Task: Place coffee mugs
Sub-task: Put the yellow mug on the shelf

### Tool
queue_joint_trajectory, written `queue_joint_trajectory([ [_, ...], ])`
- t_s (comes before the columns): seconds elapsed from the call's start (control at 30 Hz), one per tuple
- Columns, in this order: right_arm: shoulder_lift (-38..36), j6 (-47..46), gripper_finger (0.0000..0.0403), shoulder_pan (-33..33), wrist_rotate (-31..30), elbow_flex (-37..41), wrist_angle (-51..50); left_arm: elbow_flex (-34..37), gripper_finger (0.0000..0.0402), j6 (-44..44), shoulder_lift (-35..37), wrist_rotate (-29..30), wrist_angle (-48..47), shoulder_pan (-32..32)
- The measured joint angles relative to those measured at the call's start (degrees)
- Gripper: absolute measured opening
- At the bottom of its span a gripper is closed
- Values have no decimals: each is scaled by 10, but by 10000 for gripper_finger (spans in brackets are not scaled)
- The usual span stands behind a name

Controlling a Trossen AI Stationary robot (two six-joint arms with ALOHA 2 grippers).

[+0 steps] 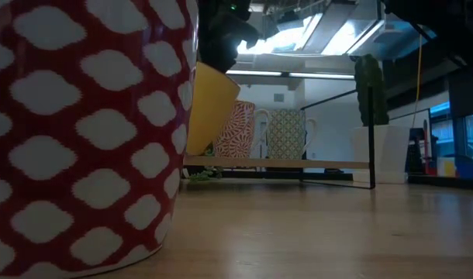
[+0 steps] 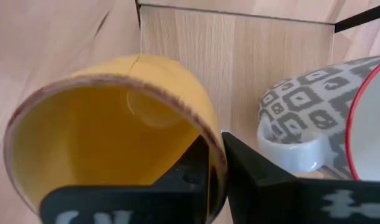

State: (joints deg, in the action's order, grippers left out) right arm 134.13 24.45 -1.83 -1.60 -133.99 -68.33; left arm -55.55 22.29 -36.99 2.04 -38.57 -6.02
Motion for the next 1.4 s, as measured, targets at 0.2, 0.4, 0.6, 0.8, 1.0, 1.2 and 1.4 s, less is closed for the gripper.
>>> queue_joint_trajectory([
  [0.2,0,-10,64,1,2,0,36,0,112,0,0,0,0,0],
  [0.4,0,-23,87,1,-9,0,38,0,112,0,0,0,0,0],
  [0.6,0,-34,87,1,-37,0,38,0,112,0,0,0,0,0],
  [0.8,0,-59,87,1,-60,0,39,0,112,0,0,0,0,0],
  [1.0,0,-81,87,1,-74,0,39,0,112,-1,0,0,0,0],
  [1.2,0,-109,87,1,-85,0,39,0,112,-1,0,0,0,0],
  [1.4,0,-112,87,1,-93,0,39,0,112,-1,0,0,0,0],
])
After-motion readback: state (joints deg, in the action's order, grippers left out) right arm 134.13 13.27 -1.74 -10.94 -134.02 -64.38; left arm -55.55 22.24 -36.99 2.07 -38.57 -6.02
